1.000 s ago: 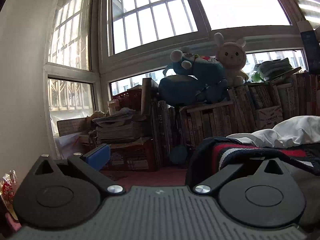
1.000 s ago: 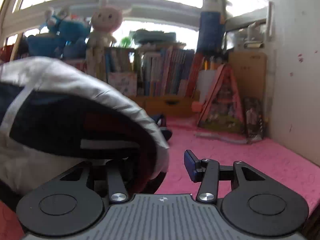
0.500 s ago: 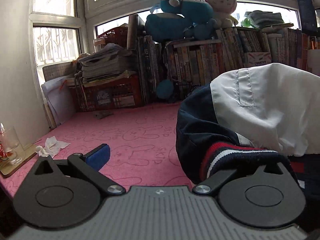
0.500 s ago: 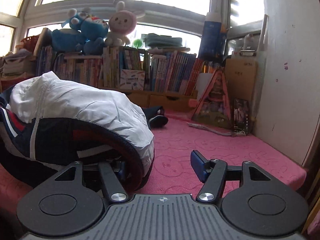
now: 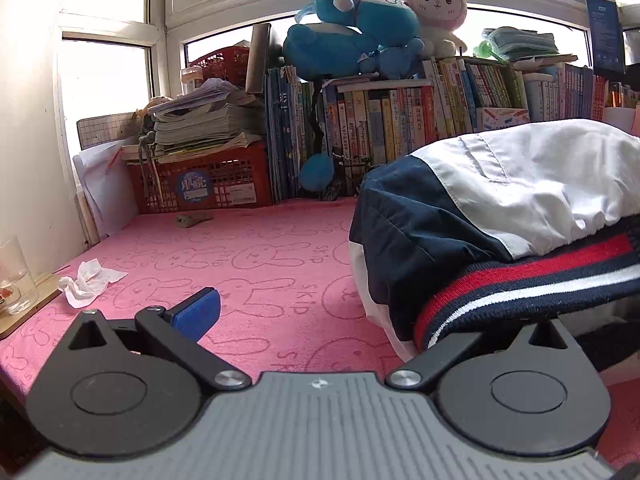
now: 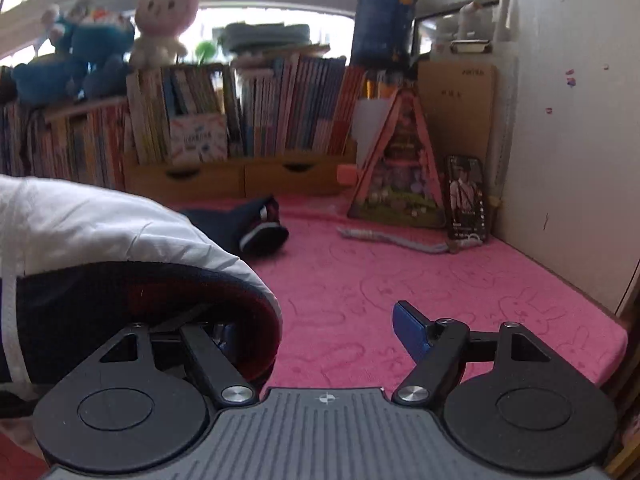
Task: Fold clothes
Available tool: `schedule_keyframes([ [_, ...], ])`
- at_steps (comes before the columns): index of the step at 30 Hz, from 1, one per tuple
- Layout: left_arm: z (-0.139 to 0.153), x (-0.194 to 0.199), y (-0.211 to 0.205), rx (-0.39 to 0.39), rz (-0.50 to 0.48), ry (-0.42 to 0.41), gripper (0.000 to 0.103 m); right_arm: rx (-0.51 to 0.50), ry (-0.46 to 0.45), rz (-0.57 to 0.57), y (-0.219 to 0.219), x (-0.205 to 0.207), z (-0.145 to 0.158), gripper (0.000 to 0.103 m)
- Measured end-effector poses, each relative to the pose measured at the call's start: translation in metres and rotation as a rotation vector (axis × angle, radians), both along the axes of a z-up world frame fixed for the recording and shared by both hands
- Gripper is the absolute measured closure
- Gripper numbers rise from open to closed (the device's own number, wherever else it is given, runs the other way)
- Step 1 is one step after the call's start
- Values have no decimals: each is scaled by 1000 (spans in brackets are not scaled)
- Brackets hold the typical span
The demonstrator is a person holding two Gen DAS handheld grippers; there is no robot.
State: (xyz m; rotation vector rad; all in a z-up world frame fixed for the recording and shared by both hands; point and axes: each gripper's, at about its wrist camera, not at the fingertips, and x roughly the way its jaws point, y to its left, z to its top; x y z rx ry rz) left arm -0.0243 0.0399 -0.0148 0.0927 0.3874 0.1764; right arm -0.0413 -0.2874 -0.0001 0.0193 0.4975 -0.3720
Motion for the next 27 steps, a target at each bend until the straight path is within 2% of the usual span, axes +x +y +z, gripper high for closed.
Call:
schedule_keyframes([
  [2,-3,2,-1,9,-5,6,0,-69,57,30,6,-12,-19,28],
  [3,-4,2,-2,12,-7,8,0,-109,64,40,9,-20,-25,24],
  [5,-4,3,-2,7,-12,3,0,-162,30,81,12,-43,-26,23],
  [9,5,2,1,-43,-16,-46,0,-169,-138,236,23,-92,-4,22],
  [11,13,1,4,-80,-19,-78,0,-163,-203,300,35,-107,6,17],
  [15,32,-1,10,-119,-29,-141,0,-237,-230,410,75,-109,7,14],
  [18,44,-4,12,-128,-38,-177,0,-355,-225,520,120,-108,-5,14],
  [21,51,-7,11,-126,-33,-207,0,-492,-244,585,160,-106,-20,7],
  [27,55,-13,20,-157,-7,-231,0,-550,-263,480,173,-87,-21,7],
])
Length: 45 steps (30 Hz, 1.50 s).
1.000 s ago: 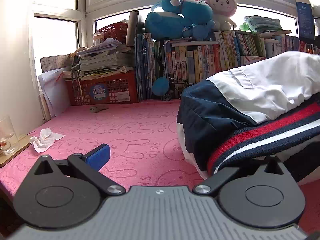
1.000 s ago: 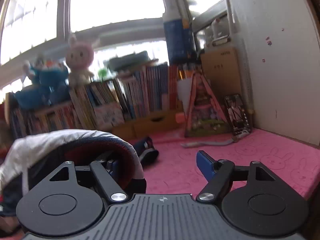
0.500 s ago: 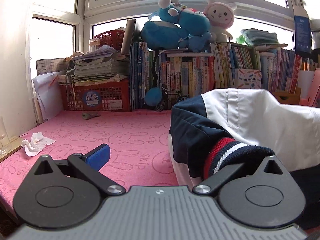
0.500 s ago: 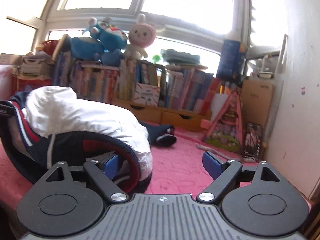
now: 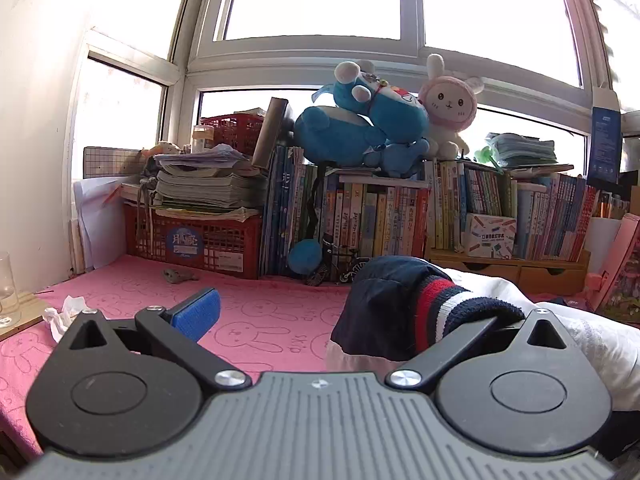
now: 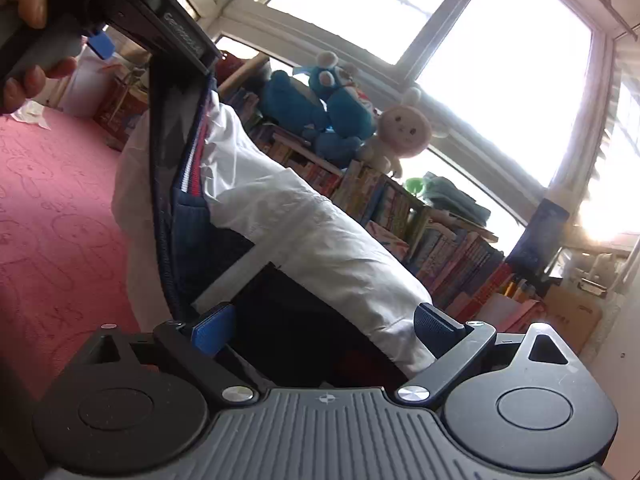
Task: Fold clothes
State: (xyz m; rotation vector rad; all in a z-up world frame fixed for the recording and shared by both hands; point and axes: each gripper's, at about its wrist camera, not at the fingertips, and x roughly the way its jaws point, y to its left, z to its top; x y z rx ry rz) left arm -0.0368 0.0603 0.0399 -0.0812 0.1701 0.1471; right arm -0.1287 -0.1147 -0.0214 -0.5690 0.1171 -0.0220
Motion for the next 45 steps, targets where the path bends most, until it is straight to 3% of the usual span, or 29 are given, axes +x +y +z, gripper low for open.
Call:
schedule_keyframes([
  [7,-7,2,14,-33,38,35,0,6,-83,-256,-43,-5,9,7],
  [12,-11,1,12,-37,31,46,0,171,-86,-344,-89,-19,28,2],
  [17,-20,2,18,0,93,92,0,649,-10,-418,-158,-1,45,4],
  [18,-23,3,21,-1,104,110,0,662,-9,-414,-162,1,46,7],
  [20,-29,2,24,-17,114,146,0,673,-5,-398,-168,5,47,25],
  [22,-30,-2,24,-24,107,146,0,684,-2,-382,-174,9,49,28],
  [24,-28,-6,22,-22,97,128,0,604,27,-177,-145,-5,51,28],
  [26,-24,-8,20,-40,77,103,0,452,91,75,-100,-18,46,26],
  [29,-15,-10,24,-105,34,82,0,267,151,277,-48,-32,24,18],
  [32,-7,-13,26,-134,12,59,0,121,144,256,-7,-27,0,16],
  [35,-2,-15,27,-134,10,38,0,50,77,187,13,-15,-8,16],
  [39,-2,-15,34,-152,29,33,0,156,-3,107,3,-10,11,15],
  [42,-7,-12,38,-168,34,53,0,198,-79,-22,-17,-14,19,13],
  [45,-11,-11,36,-167,14,64,0,243,-96,-132,-41,-17,22,8],
])
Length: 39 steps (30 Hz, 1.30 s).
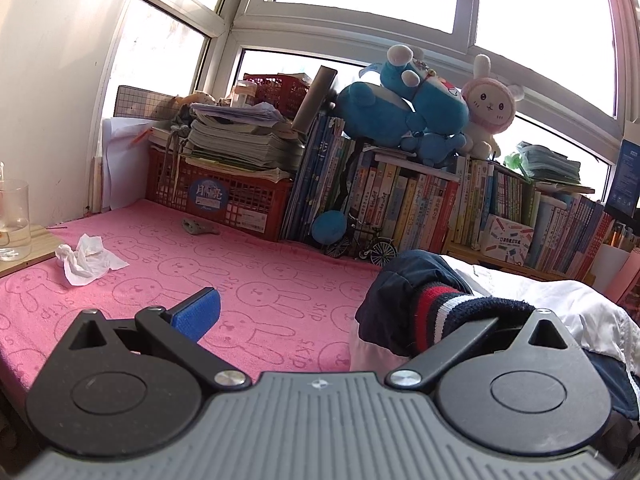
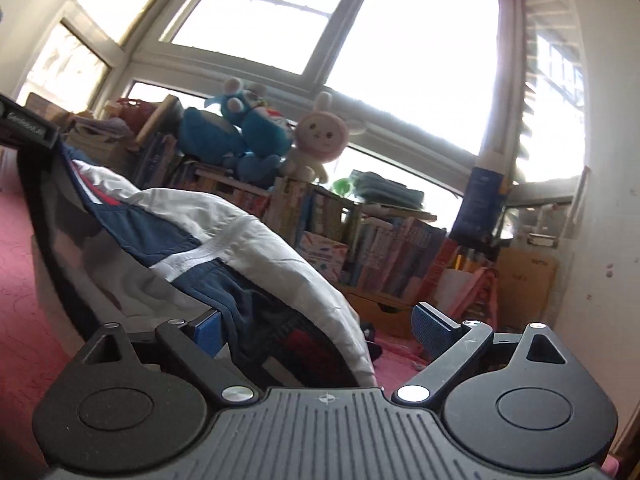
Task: Fold clothes
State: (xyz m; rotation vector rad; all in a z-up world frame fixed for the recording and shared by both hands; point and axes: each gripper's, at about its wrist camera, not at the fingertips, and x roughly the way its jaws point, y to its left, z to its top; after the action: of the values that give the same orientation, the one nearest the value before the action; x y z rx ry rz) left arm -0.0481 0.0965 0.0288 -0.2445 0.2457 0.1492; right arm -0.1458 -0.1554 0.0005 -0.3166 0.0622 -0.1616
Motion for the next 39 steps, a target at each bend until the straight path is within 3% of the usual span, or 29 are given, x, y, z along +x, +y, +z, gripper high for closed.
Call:
schedule_keyframes([
  [2,-1,-2,-5,19,1,-10,0,-13,29,-70,-10,3,-4,8],
  [6,4,-4,-7,29,18,-37,0,-160,100,-203,-12,8,-35,9],
  [9,7,-3,-4,33,21,-41,0,-127,108,-243,-17,0,-40,16],
  [13,2,-1,-2,17,28,-21,0,19,-102,-290,-33,-26,0,12],
  [15,-1,0,-2,-7,24,-11,0,72,-156,-273,-38,-32,15,10],
  [17,-2,0,-2,-13,20,-4,0,55,-127,-226,-34,-30,14,10],
  [23,-3,-2,-5,5,4,8,0,-157,73,-43,15,-25,-37,10],
  [28,-1,-6,-5,3,9,1,0,-311,61,61,58,-19,-60,9],
  [33,3,-15,5,56,101,-25,0,-311,98,-52,54,11,-63,11],
  [35,-1,-16,12,81,132,-5,0,-231,200,-98,31,20,-57,27],
  [36,-5,-14,16,89,133,20,0,-175,275,-117,16,25,-55,48],
  [38,-17,-5,18,104,99,78,0,54,446,-62,-19,36,-45,63],
  [39,-22,5,16,125,84,95,0,187,521,-22,-38,44,-38,79],
])
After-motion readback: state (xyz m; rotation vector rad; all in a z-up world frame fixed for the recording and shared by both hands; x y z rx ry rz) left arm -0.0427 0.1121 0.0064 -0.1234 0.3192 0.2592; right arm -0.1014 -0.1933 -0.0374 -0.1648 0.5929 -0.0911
